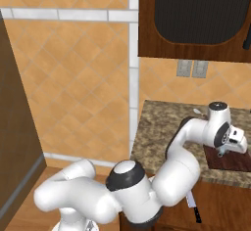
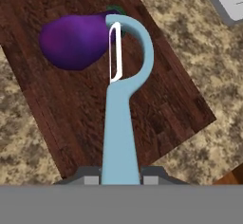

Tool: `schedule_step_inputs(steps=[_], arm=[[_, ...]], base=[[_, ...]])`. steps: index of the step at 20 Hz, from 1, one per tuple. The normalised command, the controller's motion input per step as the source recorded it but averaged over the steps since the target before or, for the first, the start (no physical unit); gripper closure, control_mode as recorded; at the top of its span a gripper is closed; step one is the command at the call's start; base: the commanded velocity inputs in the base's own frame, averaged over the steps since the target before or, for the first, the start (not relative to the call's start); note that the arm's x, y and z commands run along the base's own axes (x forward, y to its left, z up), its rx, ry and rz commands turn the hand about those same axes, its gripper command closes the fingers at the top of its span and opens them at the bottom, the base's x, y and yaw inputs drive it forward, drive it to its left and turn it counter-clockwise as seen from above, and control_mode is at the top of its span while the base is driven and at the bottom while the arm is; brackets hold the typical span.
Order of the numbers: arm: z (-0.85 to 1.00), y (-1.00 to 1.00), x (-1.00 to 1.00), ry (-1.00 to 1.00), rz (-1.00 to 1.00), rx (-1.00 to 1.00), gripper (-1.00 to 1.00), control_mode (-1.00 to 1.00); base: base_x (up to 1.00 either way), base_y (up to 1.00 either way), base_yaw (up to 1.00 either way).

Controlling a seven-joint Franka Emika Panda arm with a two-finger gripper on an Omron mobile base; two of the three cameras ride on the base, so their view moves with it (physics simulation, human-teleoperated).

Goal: Place the appropriate cutting tool for cutting the eggplant skin on the cutting board.

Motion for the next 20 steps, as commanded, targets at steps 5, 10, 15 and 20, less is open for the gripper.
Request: schedule_step_inputs(steps=[5,10,15,20], arm=[[-0.05,-0.02,0.0,0.0,0.0,0.0,1.0,-1.0],[-0.21,0.0,0.0,0.0,0.0,0.0,1.0,-1.0],[-0.32,0.0,0.0,0.01,0.0,0.0,1.0,-1.0],[0.0,0.0,0.0,0.0,0.0,0.0,1.0,-1.0]], base=[[0.0,0.0,0.0],[0.0,0.0,0.0],[0.0,0.0,0.0],[0.0,0.0,0.0]])
